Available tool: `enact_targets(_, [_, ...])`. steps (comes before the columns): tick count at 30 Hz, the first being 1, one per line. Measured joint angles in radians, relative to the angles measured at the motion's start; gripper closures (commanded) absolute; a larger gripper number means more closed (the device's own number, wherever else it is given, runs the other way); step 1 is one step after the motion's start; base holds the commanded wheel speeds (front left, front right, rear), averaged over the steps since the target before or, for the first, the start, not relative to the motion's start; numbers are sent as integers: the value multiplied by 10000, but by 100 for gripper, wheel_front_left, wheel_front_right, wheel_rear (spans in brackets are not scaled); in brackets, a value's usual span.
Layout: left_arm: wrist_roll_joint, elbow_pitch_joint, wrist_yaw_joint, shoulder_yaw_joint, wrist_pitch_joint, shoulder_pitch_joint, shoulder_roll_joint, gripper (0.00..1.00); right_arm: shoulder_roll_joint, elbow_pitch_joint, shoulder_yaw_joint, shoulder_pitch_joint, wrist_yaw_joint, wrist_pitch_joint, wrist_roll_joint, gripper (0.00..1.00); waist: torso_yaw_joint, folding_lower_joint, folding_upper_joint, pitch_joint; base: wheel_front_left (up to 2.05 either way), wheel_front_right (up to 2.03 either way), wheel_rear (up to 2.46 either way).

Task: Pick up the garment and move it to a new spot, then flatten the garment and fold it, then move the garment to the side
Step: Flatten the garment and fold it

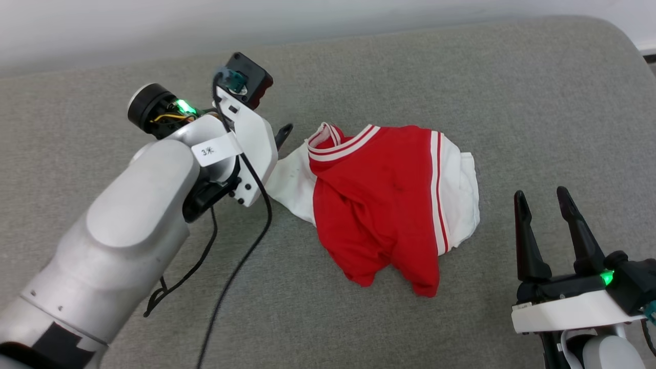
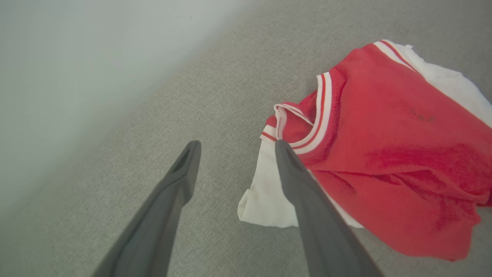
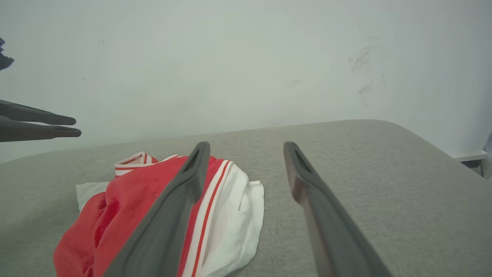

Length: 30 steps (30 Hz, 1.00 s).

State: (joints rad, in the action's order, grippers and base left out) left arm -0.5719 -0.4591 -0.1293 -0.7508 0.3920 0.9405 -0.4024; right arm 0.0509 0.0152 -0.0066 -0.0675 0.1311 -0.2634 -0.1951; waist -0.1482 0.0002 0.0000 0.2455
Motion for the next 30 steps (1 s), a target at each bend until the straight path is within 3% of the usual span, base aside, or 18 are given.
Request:
enact_targets(11, [-1939, -328, 0, -3131, 2475, 1371, -928, 0, 2, 48, 82, -418, 0, 0, -73, 0, -346, -1, 0, 789, 0, 0, 0])
enact_targets(21, [-2800, -1154, 0, -4615, 2583, 1898, -1037, 0, 0, 46, 259, -774, 0, 0, -157, 0, -604, -2, 0, 1368, 0, 0, 0])
enact_targets(22, [-2836, -1189, 0, -4696, 2537, 1919, -1055, 20, 0, 46, 257, -774, 0, 0, -159, 0, -620, -2, 0, 1399, 0, 0, 0])
enact_targets(23, [-2863, -1204, 0, -4748, 2445, 1931, -1066, 70, 2, 46, 245, -774, 0, 0, -161, 0, -628, -3, 0, 1425, 0, 0, 0])
enact_targets(24, [-2851, -1198, 0, -4811, 2297, 1941, -1093, 100, 2, 46, 242, -774, 0, 0, -161, 0, -631, -2, 0, 1443, 0, 0, 0])
enact_targets(30, [-2556, -1122, -15, -5060, 556, 1892, -1076, 100, 4, -12, 111, -755, 0, 0, -59, 0, -485, -2, 0, 1291, 0, 0, 0])
